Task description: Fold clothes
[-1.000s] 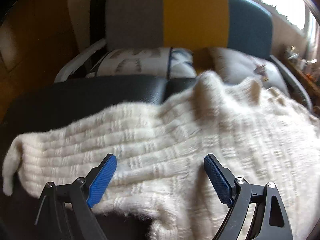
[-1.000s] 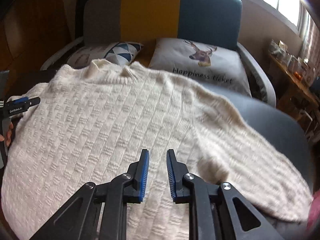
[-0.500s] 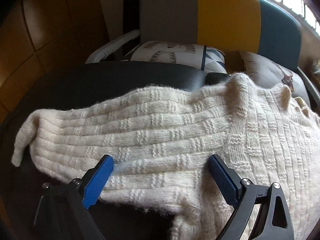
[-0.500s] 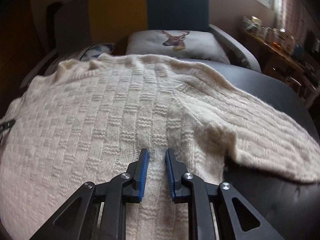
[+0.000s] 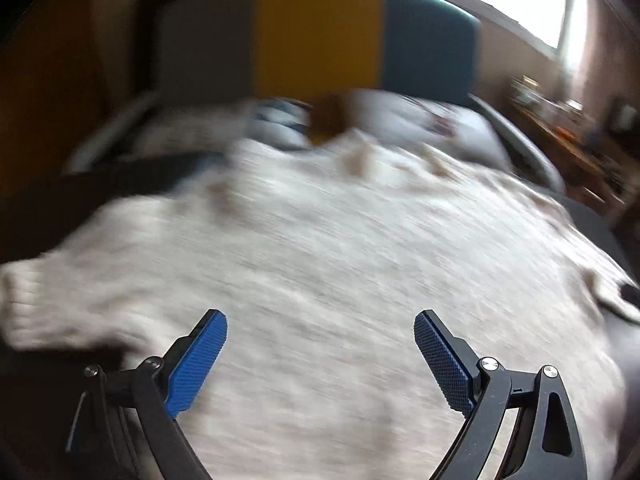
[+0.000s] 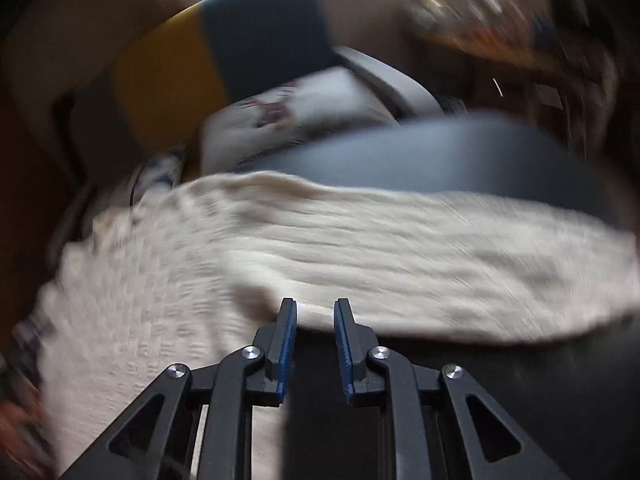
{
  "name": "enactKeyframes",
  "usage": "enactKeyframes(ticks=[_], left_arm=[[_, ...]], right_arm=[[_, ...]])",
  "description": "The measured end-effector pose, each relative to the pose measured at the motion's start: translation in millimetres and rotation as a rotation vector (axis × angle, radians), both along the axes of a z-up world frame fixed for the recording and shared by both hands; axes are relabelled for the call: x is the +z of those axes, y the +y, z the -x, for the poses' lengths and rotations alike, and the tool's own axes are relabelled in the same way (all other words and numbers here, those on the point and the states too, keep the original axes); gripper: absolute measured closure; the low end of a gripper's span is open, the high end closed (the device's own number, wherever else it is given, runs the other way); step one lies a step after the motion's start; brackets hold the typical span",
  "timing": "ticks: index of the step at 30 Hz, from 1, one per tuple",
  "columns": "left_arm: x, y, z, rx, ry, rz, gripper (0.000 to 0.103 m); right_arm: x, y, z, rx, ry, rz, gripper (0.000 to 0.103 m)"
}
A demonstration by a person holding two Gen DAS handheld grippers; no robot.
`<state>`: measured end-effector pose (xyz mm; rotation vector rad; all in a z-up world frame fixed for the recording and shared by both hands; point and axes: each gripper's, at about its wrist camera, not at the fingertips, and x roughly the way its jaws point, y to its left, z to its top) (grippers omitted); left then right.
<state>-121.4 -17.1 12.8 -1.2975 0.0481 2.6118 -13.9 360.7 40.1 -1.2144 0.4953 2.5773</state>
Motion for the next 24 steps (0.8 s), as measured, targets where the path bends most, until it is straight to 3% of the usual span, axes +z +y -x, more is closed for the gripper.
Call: enactKeyframes(ticks=[6,9,19,21,24], left_arm=[[-19,40,-10,-0.104,0.038,0.164,0.007],[-21,36,-6,-0.104,0.018,0.133,0.006],[-19,35,-5,-0.131,0.012,0.153,0.003],[-15,40,-4,-0.134,0.018,0.163,0.005],[6,63,-14,-0.196,0.081,0.077,0.005]], right_arm=[[1,90,-42,-0.172,-0.033,0.066,0.082],[-4,112,-46,-0.206,-0.054,0.048,0.082],[-31,121,-12,-0.183,-0.135,-0.145,0.082],[-26,130,-20,-0.199,-0.102,-0.109,0.082],[-16,145,-37,-0.228,-0.038,-0.033,0.082]])
